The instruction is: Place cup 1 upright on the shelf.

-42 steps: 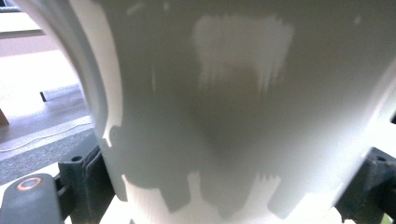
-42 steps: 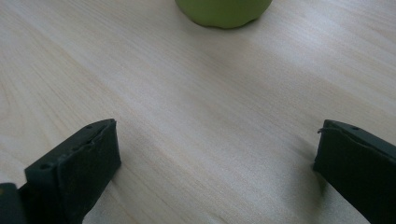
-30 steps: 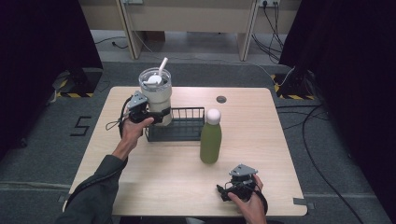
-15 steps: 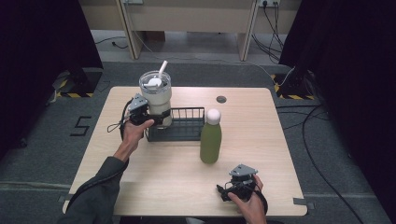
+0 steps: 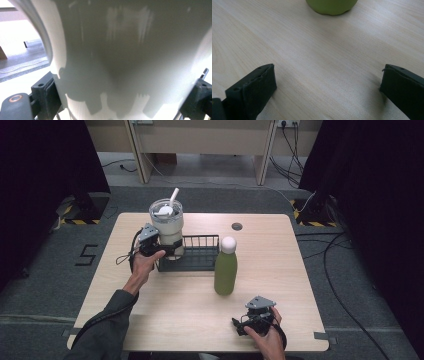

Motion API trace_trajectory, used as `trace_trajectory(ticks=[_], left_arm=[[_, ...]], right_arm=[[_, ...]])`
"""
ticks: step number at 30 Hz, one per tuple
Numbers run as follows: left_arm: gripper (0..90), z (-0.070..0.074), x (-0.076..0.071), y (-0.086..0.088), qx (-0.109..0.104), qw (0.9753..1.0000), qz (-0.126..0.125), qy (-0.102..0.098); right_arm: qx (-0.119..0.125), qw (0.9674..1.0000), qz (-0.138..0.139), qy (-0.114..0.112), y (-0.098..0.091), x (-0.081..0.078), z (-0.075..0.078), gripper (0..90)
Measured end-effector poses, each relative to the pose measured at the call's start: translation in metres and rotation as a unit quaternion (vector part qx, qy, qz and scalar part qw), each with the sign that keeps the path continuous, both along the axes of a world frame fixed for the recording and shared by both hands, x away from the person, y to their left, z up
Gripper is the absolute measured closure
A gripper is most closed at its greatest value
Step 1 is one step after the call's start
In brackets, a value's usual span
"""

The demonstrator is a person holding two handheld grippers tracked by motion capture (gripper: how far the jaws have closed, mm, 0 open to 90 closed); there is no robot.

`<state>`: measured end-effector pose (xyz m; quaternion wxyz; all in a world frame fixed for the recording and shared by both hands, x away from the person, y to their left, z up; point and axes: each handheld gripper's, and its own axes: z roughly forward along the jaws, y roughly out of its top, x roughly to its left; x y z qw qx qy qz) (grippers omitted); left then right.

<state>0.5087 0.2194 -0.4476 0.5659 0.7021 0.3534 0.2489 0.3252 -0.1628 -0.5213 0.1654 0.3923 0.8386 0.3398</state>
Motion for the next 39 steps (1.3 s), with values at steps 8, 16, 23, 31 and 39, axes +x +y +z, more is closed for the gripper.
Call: trace_trajectory(ticks=[8,16,23,31,39], left_arm=[[10.4,-0.005,-0.001,0.001,0.002,1.0,0.004,0.006],[10.3,-0.009,-0.002,0.002,-0.003,0.9999,0.012,0.003],[10.2,-0.013,-0.006,0.002,-0.006,0.9998,0.016,-0.008],[9.9,-0.015,-0.009,0.0,-0.002,0.9997,0.017,-0.017],[9.7,-0.014,-0.008,0.0,-0.001,0.9998,0.012,-0.014]], right_arm=[[0.001,1.0,0.0,0.0,0.0,0.0,0.0,0.5],[0.001,1.0,0.0,0.0,0.0,0.0,0.0,0.5],[0.0,1.0,0.0,-0.001,0.0,0.0,0.0,0.5],[0.0,1.0,0.0,-0.001,0.0,0.0,0.0,0.5],[0.0,1.0,0.0,-0.001,0.0,0.0,0.0,0.5]])
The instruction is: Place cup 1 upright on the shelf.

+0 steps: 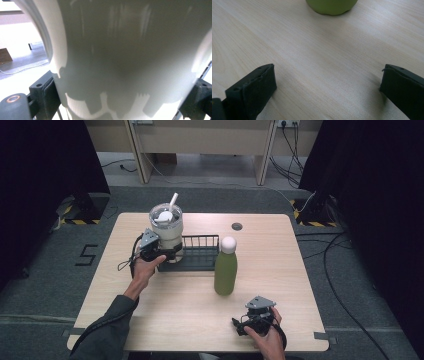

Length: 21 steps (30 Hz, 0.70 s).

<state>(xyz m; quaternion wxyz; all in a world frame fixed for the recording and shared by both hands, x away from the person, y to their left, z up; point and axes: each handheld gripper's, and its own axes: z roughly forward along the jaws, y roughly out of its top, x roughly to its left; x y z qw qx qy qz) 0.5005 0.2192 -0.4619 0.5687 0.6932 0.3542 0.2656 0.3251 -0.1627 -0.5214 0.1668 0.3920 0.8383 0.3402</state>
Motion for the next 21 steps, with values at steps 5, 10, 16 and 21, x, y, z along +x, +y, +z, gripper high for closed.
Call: trace_trajectory(ticks=[5,10,16,21], left_arm=[[9.4,-0.0004,0.0,0.001,-0.003,1.0,-0.004,0.001],[9.2,-0.0006,-0.0009,0.0003,-0.013,0.9999,-0.003,0.005],[8.7,-0.0022,-0.0032,0.0032,-0.01,0.9999,0.0,0.005],[8.5,-0.0022,-0.0046,0.0047,-0.01,0.9999,-0.002,0.007]], right_arm=[[0.0,1.0,0.0,0.0,0.0,0.0,0.0,0.5],[-0.001,1.0,0.001,0.0,0.0,0.0,0.0,0.5],[-0.001,1.0,0.001,0.0,0.0001,0.0,0.0,0.5],[-0.001,1.0,0.001,0.001,0.0001,0.0,0.0,0.5]])
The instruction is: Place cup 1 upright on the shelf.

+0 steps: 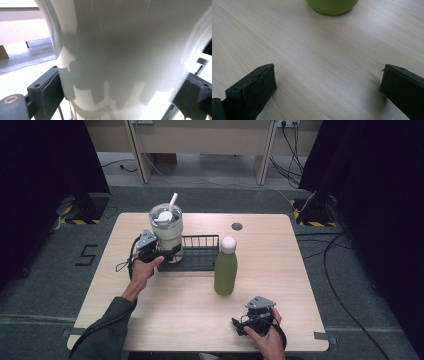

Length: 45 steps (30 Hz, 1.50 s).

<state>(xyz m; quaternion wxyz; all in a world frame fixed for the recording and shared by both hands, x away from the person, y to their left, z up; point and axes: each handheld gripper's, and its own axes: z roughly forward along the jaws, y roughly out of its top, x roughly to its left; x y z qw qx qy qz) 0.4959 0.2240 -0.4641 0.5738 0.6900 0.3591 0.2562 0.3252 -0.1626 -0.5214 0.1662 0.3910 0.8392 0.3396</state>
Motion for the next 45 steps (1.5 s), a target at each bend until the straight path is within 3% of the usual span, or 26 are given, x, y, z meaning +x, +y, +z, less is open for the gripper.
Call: trace_trajectory(ticks=[21,45], left_arm=[[12.3,-0.003,-0.015,0.013,-0.01,0.9996,-0.004,0.025],[14.6,0.001,-0.038,0.03,-0.014,0.9995,-0.003,0.028]], right_arm=[[0.001,1.0,-0.001,0.001,0.0,0.0,0.0,0.5],[0.001,1.0,-0.001,0.0,0.0,0.0,0.0,0.5]])
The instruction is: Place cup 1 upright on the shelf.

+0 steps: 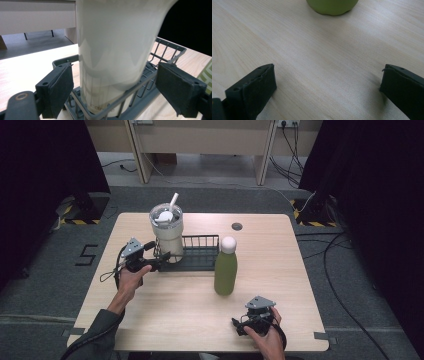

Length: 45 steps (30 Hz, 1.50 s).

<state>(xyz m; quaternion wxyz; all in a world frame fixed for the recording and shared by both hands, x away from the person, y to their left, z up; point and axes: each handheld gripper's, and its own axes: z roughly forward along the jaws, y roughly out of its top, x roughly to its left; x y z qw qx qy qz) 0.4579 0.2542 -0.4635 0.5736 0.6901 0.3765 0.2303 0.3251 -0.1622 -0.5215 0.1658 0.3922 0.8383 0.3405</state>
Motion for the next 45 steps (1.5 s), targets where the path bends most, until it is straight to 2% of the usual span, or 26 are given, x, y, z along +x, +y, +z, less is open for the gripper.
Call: trace_trajectory(ticks=[14,29,45], left_arm=[[14.6,0.003,-0.021,0.001,-0.006,0.9998,-0.015,0.007],[14.6,0.002,-0.04,0.001,0.005,0.9996,-0.028,0.008],[14.6,-0.011,-0.057,0.002,0.014,0.9988,-0.042,0.02]], right_arm=[[0.0,1.0,0.0,0.0,0.0,0.0,0.0,0.4],[0.0,1.0,0.0,0.0,0.0,0.0,0.0,0.4],[0.0,1.0,0.0,0.0,0.0,0.0,0.0,0.4]])
